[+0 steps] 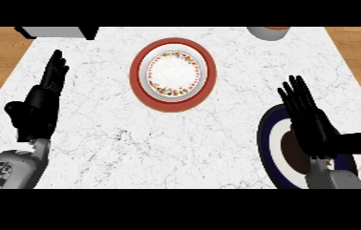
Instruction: Pick the sweet potato from the plate and place it in the plate
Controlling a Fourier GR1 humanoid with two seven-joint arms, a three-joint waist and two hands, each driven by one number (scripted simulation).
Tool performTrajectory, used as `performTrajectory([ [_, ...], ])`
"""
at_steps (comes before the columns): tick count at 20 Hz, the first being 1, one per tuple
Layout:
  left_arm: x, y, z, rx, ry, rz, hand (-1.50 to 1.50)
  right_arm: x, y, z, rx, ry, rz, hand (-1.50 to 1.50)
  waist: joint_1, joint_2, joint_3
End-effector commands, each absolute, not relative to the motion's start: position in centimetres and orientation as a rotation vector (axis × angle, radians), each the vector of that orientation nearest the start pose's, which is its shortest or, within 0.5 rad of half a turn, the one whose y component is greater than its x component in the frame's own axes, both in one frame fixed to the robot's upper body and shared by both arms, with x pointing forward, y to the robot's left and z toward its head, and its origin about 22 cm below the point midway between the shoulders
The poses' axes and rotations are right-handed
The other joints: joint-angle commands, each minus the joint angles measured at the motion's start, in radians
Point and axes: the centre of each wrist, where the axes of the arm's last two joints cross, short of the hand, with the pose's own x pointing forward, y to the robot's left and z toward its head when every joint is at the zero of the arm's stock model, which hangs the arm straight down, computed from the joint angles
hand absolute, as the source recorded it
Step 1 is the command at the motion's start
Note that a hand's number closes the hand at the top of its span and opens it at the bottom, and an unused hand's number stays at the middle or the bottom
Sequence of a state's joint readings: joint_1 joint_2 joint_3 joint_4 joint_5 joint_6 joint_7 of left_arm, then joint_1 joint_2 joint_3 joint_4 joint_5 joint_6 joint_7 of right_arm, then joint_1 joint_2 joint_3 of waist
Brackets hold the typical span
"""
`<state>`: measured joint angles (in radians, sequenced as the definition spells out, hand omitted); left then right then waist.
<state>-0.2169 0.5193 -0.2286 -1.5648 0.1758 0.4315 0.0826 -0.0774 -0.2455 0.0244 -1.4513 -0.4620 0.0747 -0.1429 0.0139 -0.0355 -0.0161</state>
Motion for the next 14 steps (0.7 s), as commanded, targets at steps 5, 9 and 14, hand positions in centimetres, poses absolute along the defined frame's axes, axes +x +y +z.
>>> performTrajectory([
  [5,23.1,31.6,2.0,0.515,-1.560,-0.287,0.00,26.6,-30.6,8.4,0.409,-1.817,-0.033,-1.50,-0.011,0.030,0.015],
  [9,21.2,32.5,0.4,0.484,-1.485,-0.281,0.00,24.6,-35.1,10.2,-0.258,-2.045,0.022,-1.50,-0.028,0.023,0.013],
  [14,21.3,33.1,-1.2,0.497,-1.494,-0.275,0.00,18.7,-33.8,6.0,-0.233,-2.186,-0.162,-1.50,-0.041,0.031,0.016],
])
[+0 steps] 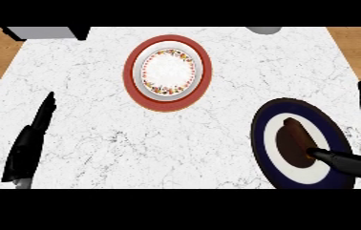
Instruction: Pick the sweet potato from the plate and place it in the plate
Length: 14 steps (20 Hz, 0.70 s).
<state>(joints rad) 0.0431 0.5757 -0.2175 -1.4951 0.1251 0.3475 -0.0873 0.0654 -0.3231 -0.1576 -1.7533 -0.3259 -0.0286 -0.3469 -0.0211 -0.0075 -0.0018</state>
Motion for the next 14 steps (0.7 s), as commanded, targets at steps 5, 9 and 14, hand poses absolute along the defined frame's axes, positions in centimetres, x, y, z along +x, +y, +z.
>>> performTrajectory([
  [5,20.5,34.3,-0.4,0.479,-1.510,-0.297,0.00,13.7,-34.3,6.0,-0.216,-2.128,-0.027,-1.50,0.011,0.005,0.002],
  [9,20.8,33.3,-0.4,0.496,-1.518,-0.295,0.00,12.4,-37.4,8.0,-0.269,-1.964,0.270,-1.50,0.008,0.004,0.001],
  [14,21.5,34.4,-0.1,0.493,-1.522,-0.291,0.00,12.8,-37.5,10.9,-0.472,-1.757,0.539,-1.50,0.016,0.009,-0.001],
])
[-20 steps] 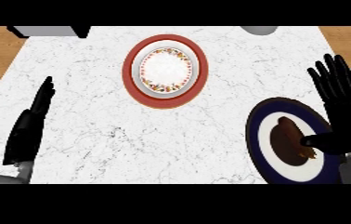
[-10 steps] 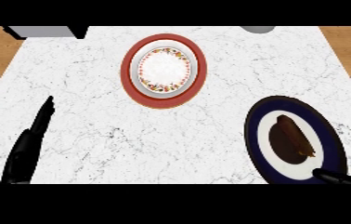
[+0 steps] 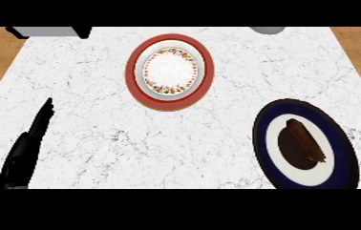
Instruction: Pick the sweet potato from the plate and place it in the plate
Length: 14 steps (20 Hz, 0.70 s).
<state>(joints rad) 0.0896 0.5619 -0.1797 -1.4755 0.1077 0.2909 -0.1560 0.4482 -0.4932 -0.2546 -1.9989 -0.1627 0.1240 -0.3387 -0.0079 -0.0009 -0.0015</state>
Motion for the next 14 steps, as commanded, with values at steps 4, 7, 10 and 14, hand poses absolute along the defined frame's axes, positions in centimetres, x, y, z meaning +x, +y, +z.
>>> performTrajectory([
  [4,21.7,32.5,-0.4,0.488,-1.511,-0.297,0.00,14.6,-38.5,13.3,-0.533,-1.626,0.579,-1.50,0.012,0.003,0.001],
  [7,21.5,33.3,0.2,0.459,-1.529,-0.299,0.00,14.9,-36.9,13.2,-0.565,-1.520,0.654,-1.50,0.017,0.002,0.001],
  [10,21.9,34.1,0.0,0.453,-1.512,-0.300,0.00,16.5,-36.5,13.4,-0.572,-1.419,0.723,-1.50,0.019,0.003,0.001],
  [14,21.4,33.3,0.7,0.467,-1.518,-0.308,0.00,19.6,-37.1,13.0,-0.569,-1.336,0.787,-1.50,0.025,0.003,0.002],
])
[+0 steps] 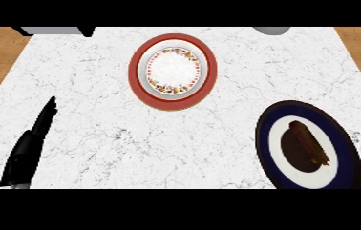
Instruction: Pick the sweet potato from the plate and place it in the plate
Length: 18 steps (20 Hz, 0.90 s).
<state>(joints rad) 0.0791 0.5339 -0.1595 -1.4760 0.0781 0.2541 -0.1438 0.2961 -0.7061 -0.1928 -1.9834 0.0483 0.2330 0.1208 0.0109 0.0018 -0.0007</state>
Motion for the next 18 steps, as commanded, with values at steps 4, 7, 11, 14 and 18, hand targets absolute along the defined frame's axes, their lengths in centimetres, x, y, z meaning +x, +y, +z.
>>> performTrajectory([
  [4,20.8,33.0,-0.5,0.458,-1.526,-0.305,0.00,20.5,-35.4,12.7,-0.579,-1.225,0.881,-1.50,0.004,0.000,0.000],
  [7,22.2,33.7,-1.2,0.475,-1.522,-0.307,0.00,22.2,-36.8,12.0,-0.613,-1.149,0.989,-1.50,0.002,0.002,0.000],
  [11,20.8,34.0,-1.1,0.465,-1.524,-0.306,0.00,23.1,-35.9,10.3,-0.568,-1.119,1.024,-1.50,-0.002,-0.001,0.001],
  [14,22.2,33.2,1.5,0.470,-1.526,-0.299,0.00,24.6,-37.5,10.2,-0.561,-1.112,1.031,-1.50,-0.004,-0.002,0.001],
  [18,20.6,34.1,-0.4,0.472,-1.503,-0.294,0.00,24.6,-37.2,7.1,-0.512,-1.098,1.051,-1.50,-0.006,-0.002,0.001],
])
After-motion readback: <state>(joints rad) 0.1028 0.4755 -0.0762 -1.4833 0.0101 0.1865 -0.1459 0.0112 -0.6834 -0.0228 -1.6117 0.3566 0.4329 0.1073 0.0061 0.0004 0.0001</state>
